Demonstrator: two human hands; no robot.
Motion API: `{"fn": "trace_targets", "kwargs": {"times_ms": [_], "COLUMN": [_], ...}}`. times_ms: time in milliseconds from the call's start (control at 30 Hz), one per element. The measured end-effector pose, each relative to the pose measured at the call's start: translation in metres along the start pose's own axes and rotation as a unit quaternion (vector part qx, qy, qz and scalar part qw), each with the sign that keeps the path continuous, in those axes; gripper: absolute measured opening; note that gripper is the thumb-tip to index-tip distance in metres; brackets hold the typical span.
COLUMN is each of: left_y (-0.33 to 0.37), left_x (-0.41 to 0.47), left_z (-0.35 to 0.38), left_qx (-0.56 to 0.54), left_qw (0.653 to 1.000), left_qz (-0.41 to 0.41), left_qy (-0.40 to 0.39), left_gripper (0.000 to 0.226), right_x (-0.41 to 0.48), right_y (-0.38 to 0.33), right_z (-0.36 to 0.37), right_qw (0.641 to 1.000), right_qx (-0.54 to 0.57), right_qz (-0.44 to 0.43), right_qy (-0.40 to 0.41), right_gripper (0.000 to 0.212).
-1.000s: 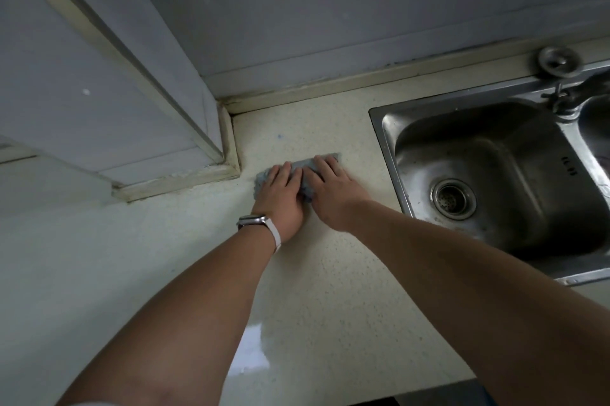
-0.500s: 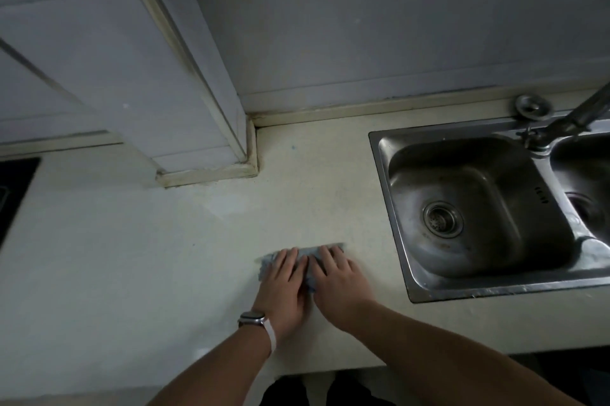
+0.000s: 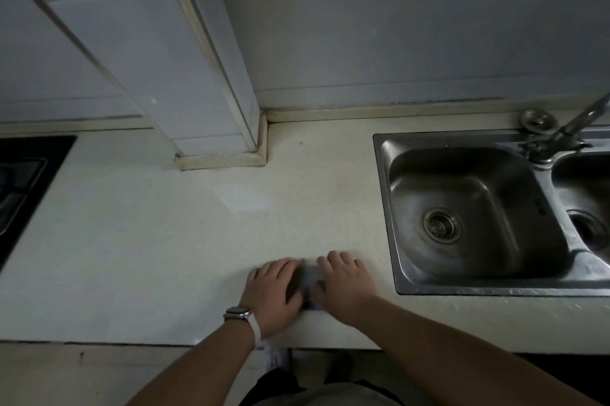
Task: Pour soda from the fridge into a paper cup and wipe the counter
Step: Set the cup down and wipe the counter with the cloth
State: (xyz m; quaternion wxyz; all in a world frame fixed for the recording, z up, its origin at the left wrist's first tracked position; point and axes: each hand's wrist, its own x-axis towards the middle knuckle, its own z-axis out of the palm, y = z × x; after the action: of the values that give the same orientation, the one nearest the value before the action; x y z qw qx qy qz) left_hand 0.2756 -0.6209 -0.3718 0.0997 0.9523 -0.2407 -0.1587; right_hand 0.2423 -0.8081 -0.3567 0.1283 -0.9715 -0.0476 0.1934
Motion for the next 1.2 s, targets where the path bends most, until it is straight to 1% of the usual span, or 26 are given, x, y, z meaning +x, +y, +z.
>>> {"fn": "trace_targets", "kwargs": {"times_ms": [67,167,300,367,467,567,700,800,900,1000,1200], "left_y": [-0.007,-0.015,-0.011,-0.007,-0.008,-0.019,-0.043,-0.072,-0.119,-0.177,-0.3], "left_x": [0.006,0.007,0.005,0.003,0.0,0.0,0.006,0.015,0.024,0.028,0.031], "left_z": [-0.007,-0.007,-0.006,-0.009,-0.01,-0.016,-0.033,-0.05,-0.069,-0.095,-0.155], "left_qx": [0.002,0.02,-0.037,-0.071,-0.132,-0.223,-0.315,-0.363,-0.387,-0.4,-0.455], "left_qw": [1.0,0.999,0.995,0.992,0.983,0.963,0.934,0.912,0.899,0.891,0.86], "left_qz": [-0.024,-0.038,-0.088,-0.102,-0.123,-0.144,-0.167,-0.189,-0.201,-0.21,-0.222], "left_qy": [-0.001,-0.019,-0.022,-0.021,-0.039,-0.048,-0.012,0.015,0.029,0.042,0.063], "left_gripper": [0.053,0.036,0.02,0.009,0.011,0.015,0.014,0.014,0.013,0.014,0.007], "right_x": [0.004,0.005,0.008,0.009,0.009,0.011,0.028,0.05,0.08,0.115,0.196], "right_y": [0.009,0.018,0.018,0.015,0.011,0.007,-0.011,-0.038,-0.08,-0.132,-0.24], "right_z": [-0.004,-0.003,-0.006,-0.011,-0.016,-0.02,-0.032,-0.041,-0.051,-0.06,-0.081], "right_qw": [1.0,0.999,0.997,0.994,0.984,0.96,0.925,0.899,0.885,0.879,0.889], "right_qx": [-0.007,-0.003,0.044,0.072,0.14,0.245,0.339,0.389,0.413,0.422,0.404], "right_qz": [0.021,0.027,0.041,0.052,0.084,0.126,0.171,0.202,0.21,0.213,0.203], "right_qy": [-0.012,-0.047,-0.047,-0.06,-0.073,-0.057,-0.016,0.019,0.047,0.059,0.075], "right_gripper": [0.043,0.045,0.041,0.034,0.017,0.016,0.014,0.013,0.015,0.016,0.014]}}
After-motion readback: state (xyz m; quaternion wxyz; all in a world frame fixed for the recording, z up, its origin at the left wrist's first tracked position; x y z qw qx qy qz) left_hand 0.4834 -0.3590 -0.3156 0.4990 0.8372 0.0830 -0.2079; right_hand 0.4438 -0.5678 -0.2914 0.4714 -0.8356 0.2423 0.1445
